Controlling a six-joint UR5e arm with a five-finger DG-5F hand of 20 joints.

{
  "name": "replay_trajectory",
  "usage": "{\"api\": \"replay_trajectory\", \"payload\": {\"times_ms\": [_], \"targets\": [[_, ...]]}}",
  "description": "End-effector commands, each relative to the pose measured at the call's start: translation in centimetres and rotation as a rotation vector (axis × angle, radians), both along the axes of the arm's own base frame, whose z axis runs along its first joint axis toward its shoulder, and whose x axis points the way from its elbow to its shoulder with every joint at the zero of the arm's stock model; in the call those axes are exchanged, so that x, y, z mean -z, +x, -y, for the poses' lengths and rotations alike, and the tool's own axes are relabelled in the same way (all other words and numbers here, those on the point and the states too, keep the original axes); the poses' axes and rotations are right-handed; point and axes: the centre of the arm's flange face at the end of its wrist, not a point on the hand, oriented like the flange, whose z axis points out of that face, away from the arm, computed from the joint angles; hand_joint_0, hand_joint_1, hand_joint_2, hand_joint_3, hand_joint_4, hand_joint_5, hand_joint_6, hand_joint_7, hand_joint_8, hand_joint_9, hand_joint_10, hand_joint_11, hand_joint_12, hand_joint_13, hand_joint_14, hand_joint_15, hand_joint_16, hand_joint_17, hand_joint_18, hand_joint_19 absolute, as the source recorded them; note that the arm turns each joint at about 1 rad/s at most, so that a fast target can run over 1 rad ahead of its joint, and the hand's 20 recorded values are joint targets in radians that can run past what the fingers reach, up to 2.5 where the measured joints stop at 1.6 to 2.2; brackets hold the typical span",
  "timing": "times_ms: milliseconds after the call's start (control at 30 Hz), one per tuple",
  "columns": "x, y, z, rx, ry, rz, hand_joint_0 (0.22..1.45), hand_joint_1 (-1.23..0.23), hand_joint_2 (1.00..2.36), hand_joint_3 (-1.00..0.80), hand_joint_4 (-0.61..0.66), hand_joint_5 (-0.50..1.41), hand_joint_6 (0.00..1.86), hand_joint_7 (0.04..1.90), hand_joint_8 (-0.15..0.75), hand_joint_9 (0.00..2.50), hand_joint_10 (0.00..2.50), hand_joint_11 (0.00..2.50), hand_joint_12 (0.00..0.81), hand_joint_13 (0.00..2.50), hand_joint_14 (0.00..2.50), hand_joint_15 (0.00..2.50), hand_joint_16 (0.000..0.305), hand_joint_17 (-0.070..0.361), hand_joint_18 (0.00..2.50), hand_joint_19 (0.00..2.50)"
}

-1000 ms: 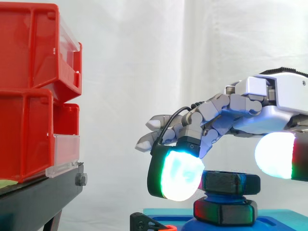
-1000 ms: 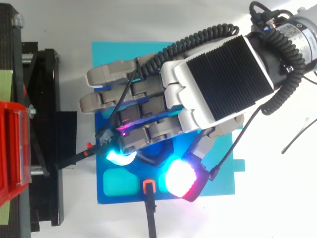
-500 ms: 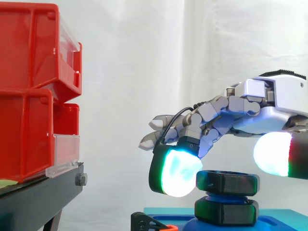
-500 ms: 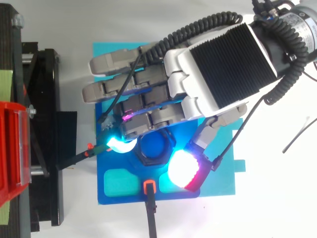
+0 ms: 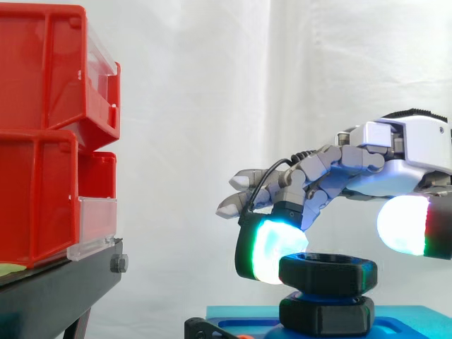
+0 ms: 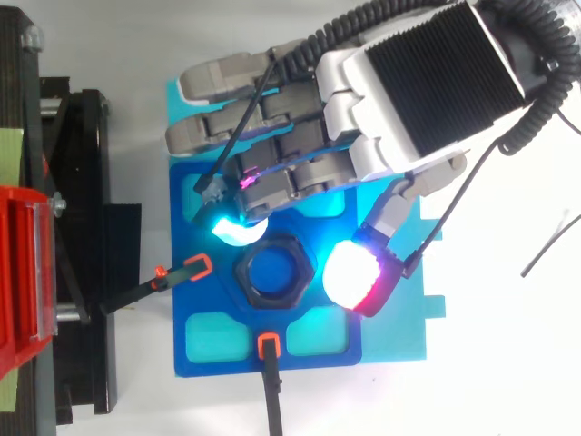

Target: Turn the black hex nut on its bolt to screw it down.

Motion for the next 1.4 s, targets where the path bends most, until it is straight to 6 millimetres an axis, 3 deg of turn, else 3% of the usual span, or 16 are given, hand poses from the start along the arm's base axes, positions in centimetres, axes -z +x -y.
{"api": "replay_trajectory", "payload": {"times_ms": [0, 267, 533, 600, 633, 700, 767, 800, 900, 1367], "targets": [[0.1, -0.2, 0.6, -0.001, -0.002, 0.002, 0.49, -0.35, 1.0, -0.5, 0.21, -0.14, 0.83, 0.85, 0.256, 0.75, 0.01, 0.28, 0.292, 0.33, 0.0, 0.04, 0.033, 0.075, 0.0, 0.04], [0.1, -0.9, 2.6, -0.017, -0.015, 0.033, 0.49, -0.32, 1.0, -0.5, 0.21, -0.14, 0.81, 0.85, 0.256, 0.75, 0.01, 0.29, 0.294, 0.32, 0.0, 0.04, 0.034, 0.076, 0.0, 0.04], [-0.7, -0.4, 2.2, -0.059, -0.013, 0.098, 0.49, -0.33, 1.0, -0.5, 0.21, -0.13, 0.74, 0.88, 0.256, 0.75, 0.01, 0.28, 0.297, 0.32, 0.0, 0.04, 0.034, 0.077, 0.0, 0.04], [-0.9, 0.1, 1.7, -0.059, 0.036, 0.096, 0.49, -0.33, 1.0, -0.5, 0.21, -0.12, 0.72, 0.91, 0.253, 0.75, 0.01, 0.28, 0.296, 0.32, 0.0, 0.04, 0.034, 0.077, 0.0, 0.04], [0.4, 0.5, 1.5, -0.055, 0.053, 0.08, 0.49, -0.33, 1.0, -0.5, 0.22, -0.12, 0.72, 0.91, 0.254, 0.75, 0.01, 0.28, 0.297, 0.32, 0.0, 0.04, 0.034, 0.077, 0.0, 0.04], [0.5, 1.1, 1.4, -0.057, 0.064, 0.085, 0.49, -0.33, 1.0, -0.5, 0.2, -0.12, 0.72, 0.9, 0.256, 0.75, 0.01, 0.28, 0.297, 0.32, 0.0, 0.04, 0.034, 0.076, 0.0, 0.04], [2.3, 2.0, 1.0, -0.064, 0.087, 0.065, 0.49, -0.33, 1.0, -0.5, 0.21, -0.12, 0.71, 0.93, 0.256, 0.75, 0.01, 0.28, 0.297, 0.31, 0.0, 0.04, 0.034, 0.076, 0.0, 0.03], [0.8, 2.7, 0.8, -0.074, 0.101, 0.084, 0.49, -0.33, 1.0, -0.5, 0.21, -0.12, 0.71, 0.93, 0.256, 0.75, 0.01, 0.28, 0.296, 0.31, 0.0, 0.04, 0.034, 0.076, 0.0, 0.04], [0.6, 3.6, -2.7, -0.104, 0.108, 0.068, 0.49, -0.34, 1.0, -0.5, 0.21, -0.12, 0.71, 0.93, 0.254, 0.75, 0.01, 0.28, 0.296, 0.31, 0.0, 0.04, 0.034, 0.076, 0.0, 0.03], [1.0, 3.7, -3.4, -0.086, 0.11, 0.044, 0.5, -0.34, 1.0, -0.5, 0.2, -0.13, 0.78, 0.88, 0.256, 0.76, 0.01, 0.28, 0.293, 0.32, 0.0, 0.05, 0.033, 0.075, 0.0, 0.03]]}}
